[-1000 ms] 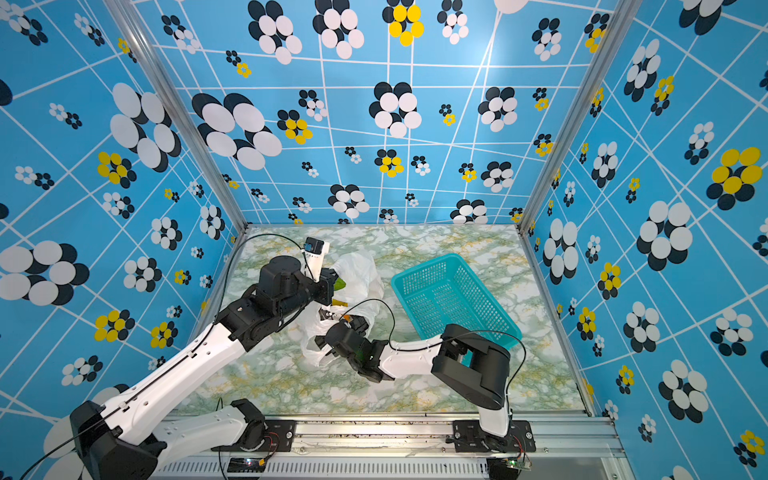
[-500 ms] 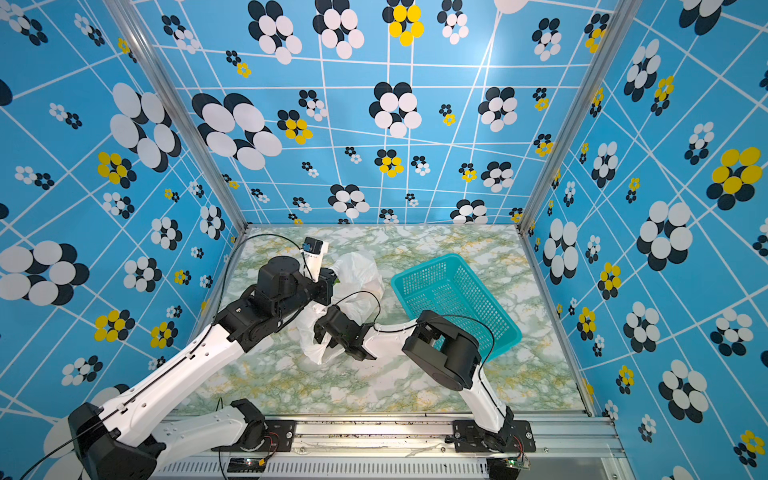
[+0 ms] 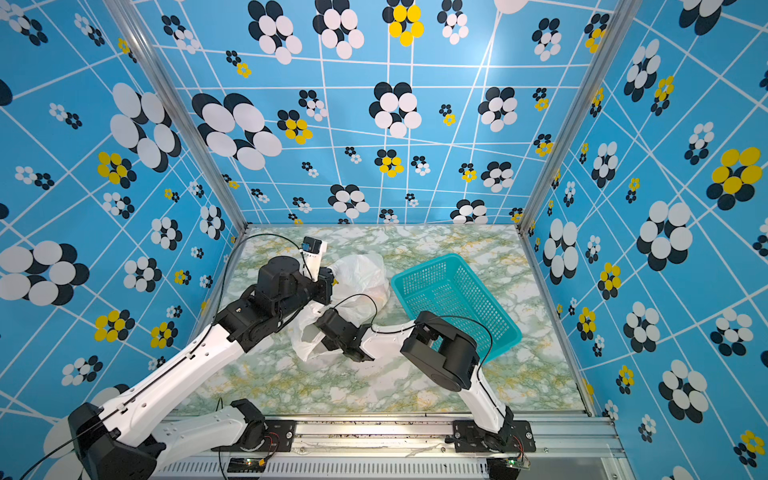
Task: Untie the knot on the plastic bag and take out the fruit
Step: 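Lower the right gripper into the bag toward the green-orange papaya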
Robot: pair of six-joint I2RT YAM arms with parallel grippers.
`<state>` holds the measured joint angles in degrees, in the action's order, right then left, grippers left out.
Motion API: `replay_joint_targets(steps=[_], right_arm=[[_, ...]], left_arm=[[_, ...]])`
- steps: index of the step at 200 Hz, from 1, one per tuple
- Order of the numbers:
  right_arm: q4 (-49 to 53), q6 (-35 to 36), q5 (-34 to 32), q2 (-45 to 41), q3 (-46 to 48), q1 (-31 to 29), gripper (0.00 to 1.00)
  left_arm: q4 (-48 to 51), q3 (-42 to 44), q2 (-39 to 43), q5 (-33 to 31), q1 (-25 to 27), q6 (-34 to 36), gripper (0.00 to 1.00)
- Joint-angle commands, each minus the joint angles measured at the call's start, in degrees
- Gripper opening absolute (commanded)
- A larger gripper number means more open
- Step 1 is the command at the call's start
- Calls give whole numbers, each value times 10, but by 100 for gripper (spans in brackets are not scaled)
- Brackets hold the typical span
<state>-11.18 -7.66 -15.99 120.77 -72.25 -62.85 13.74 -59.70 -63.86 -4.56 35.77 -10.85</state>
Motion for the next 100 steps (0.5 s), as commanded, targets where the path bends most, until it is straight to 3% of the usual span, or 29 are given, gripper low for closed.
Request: replay_joint_targets(steps=[1, 51, 100], right_arm=[[-2, 0, -11, -45, 22, -8, 29], [-29, 9, -23, -95, 61, -24, 9], [-62, -1, -24, -167, 124, -32, 3]], left_arm=[[2, -6, -2, -20, 4, 9, 0], [-3, 1, -1, -39, 2, 8, 0], [-3, 7, 9, -59, -1, 2, 0]])
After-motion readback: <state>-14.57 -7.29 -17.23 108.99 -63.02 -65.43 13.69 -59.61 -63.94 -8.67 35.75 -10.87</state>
